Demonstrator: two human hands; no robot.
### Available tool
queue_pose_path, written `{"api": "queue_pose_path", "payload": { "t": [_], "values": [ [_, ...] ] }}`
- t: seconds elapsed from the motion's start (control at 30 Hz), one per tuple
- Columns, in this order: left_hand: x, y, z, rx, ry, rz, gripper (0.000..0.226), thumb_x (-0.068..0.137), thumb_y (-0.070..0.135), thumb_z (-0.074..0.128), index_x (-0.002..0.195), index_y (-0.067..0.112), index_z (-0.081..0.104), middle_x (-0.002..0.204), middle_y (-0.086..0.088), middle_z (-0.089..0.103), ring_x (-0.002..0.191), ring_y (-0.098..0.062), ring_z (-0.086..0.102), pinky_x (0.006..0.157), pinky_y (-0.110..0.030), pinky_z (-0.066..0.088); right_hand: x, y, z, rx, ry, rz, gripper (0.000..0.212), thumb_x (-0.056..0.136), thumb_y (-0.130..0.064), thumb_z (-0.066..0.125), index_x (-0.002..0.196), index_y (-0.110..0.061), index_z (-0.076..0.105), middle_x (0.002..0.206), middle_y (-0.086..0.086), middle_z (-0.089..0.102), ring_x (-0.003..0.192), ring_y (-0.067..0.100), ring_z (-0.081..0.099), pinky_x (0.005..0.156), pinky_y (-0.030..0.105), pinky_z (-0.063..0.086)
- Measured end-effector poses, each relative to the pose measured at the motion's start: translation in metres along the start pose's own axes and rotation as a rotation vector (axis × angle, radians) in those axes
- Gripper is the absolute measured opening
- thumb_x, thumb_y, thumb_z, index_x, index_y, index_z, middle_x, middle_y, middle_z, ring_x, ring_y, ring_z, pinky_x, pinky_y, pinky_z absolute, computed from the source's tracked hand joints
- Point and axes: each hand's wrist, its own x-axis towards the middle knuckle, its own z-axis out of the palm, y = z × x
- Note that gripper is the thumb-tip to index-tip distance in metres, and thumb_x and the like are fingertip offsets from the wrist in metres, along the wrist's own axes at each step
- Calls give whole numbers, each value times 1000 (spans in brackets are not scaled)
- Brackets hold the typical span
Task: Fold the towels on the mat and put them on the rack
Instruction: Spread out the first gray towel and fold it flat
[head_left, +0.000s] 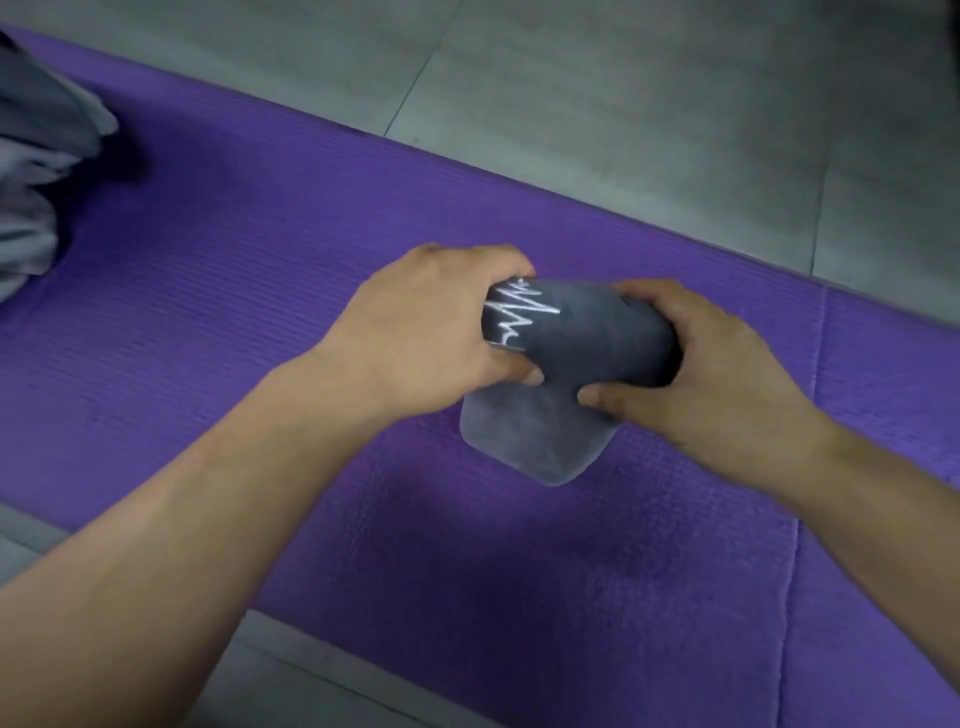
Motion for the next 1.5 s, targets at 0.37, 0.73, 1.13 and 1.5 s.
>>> {"api": "queue_pose_path", "payload": {
  "t": [0.37,0.73,1.13,1.5],
  "values": [
    [-10,4,14,-842,-17,-49,32,87,33,79,111,24,61,100,13,72,94,-3,71,75,-21,54,-14,-10,-7,588,-186,-42,38,86,-29,76,121,-24,62,118,4,71,112,15,68,87,28,55],
    [49,-16,111,-688,-14,-615,72,83,62,71,133,15,49,120,2,59,111,-17,62,91,-28,49,43,81,52,603,134,580,80,76,-61,71,144,-27,47,132,-1,64,111,17,67,97,40,56],
    [21,-28,105,-758,-313,-501,28,89,39,71,114,31,62,101,12,75,93,-8,72,72,-28,53,6,67,67,450,3,563,38,90,-56,63,121,-37,50,116,-15,64,111,10,61,98,36,50],
    [4,-11,108,-608,-422,-668,52,97,62,47,127,21,35,115,-9,63,87,-32,74,68,-48,64,-10,75,84,101,-19,573,43,94,-59,53,122,-27,50,121,-1,41,116,21,49,93,34,41]
  ]
}}
